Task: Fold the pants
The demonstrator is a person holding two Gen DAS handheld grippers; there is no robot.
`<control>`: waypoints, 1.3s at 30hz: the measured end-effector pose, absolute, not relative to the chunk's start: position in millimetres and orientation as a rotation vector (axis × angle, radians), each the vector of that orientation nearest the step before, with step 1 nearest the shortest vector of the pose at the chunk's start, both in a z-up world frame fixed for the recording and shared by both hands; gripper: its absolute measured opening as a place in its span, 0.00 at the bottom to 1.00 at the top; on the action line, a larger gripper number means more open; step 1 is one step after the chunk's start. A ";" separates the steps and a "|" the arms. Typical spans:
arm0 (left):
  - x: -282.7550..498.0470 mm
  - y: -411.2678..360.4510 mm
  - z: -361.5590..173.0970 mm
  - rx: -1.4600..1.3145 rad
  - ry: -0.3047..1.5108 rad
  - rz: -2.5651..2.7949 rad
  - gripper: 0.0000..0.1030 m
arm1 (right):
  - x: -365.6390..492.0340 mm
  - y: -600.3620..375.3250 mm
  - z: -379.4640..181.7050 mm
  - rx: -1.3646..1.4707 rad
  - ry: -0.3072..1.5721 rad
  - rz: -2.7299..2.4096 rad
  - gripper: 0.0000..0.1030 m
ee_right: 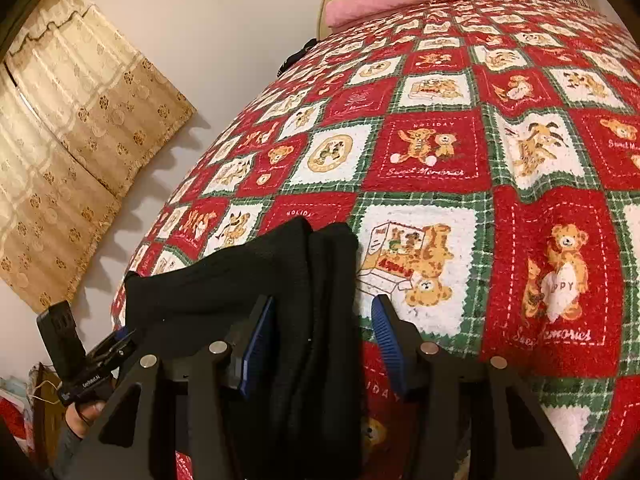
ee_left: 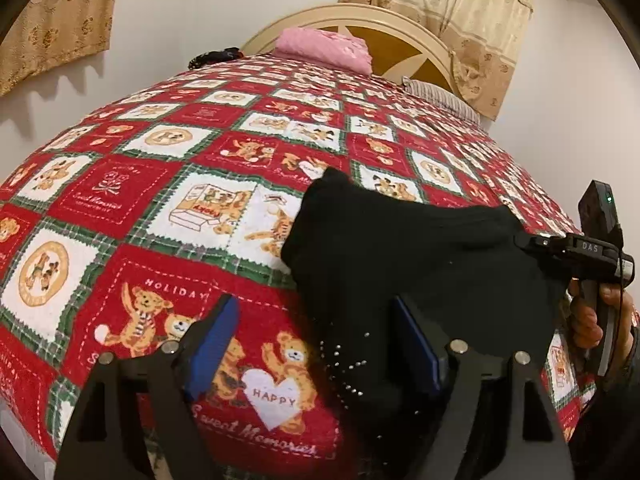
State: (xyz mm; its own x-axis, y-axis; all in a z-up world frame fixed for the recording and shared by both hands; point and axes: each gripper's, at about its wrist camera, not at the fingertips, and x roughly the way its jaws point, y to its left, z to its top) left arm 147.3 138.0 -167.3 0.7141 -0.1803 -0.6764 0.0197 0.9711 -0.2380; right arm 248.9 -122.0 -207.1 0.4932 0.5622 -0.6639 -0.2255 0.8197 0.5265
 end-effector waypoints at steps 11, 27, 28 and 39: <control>141.3 133.2 -163.2 -0.190 0.788 -0.021 0.93 | 237.5 -128.6 -199.8 0.314 0.926 0.395 0.60; 118.8 125.6 -150.3 -0.190 0.792 0.014 0.93 | 206.0 -139.3 -176.2 0.208 0.876 0.263 0.71; 112.1 121.4 -142.6 -0.179 0.773 0.008 0.93 | 199.7 -141.8 -169.5 0.205 0.858 0.258 0.71; 40.7 82.2 -66.9 -0.153 0.592 -0.064 0.96 | 75.2 -137.3 -67.4 0.055 0.575 0.260 0.71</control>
